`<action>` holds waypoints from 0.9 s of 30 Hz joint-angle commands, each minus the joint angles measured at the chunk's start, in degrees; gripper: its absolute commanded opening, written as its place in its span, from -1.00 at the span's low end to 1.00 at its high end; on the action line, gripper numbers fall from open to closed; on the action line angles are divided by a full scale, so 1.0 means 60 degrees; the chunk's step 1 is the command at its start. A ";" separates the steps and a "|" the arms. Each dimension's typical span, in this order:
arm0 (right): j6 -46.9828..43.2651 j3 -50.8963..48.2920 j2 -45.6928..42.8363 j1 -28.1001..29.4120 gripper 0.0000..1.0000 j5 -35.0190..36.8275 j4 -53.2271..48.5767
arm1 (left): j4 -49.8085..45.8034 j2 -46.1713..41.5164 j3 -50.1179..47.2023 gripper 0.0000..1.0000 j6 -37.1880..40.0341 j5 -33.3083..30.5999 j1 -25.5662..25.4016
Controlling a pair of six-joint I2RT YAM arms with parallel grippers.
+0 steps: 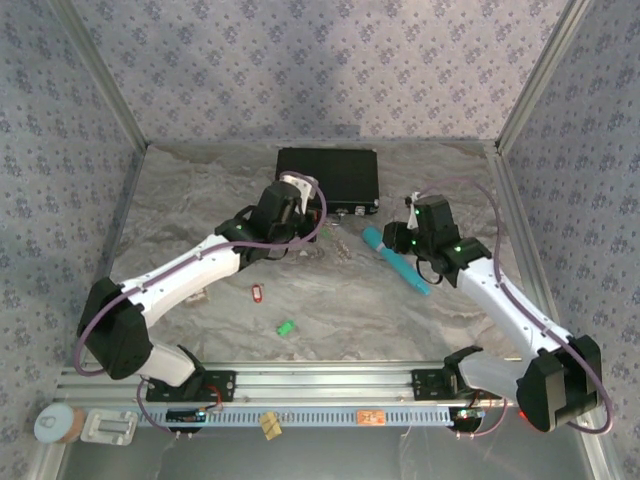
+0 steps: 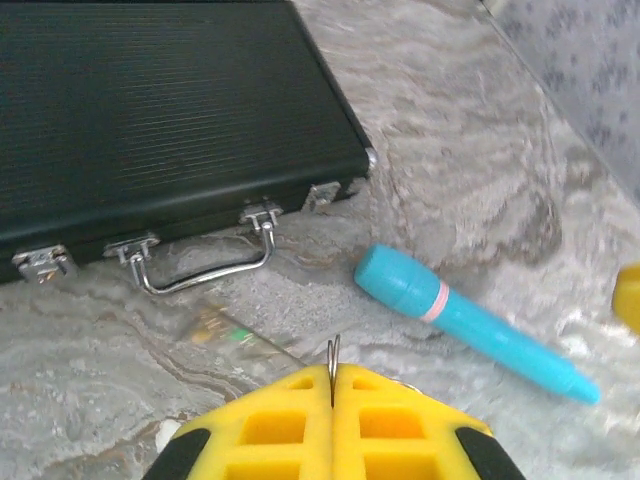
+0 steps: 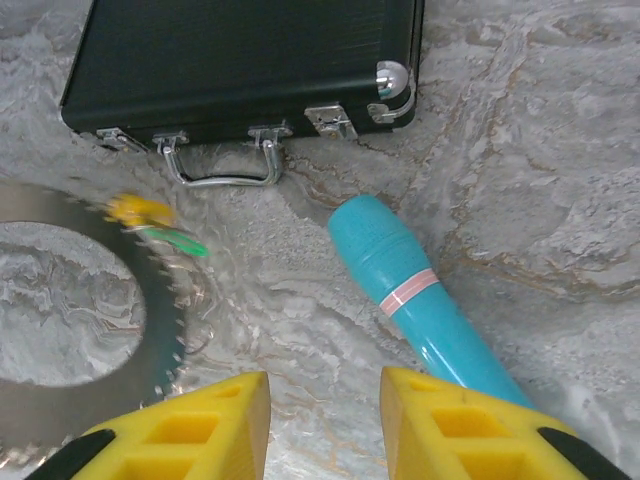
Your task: Put the keys on the keyring
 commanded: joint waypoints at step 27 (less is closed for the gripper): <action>-0.7194 -0.3172 -0.3161 0.1252 0.36 -0.3827 0.5274 | 0.4046 -0.1313 -0.2818 -1.00 0.7247 0.7810 0.0992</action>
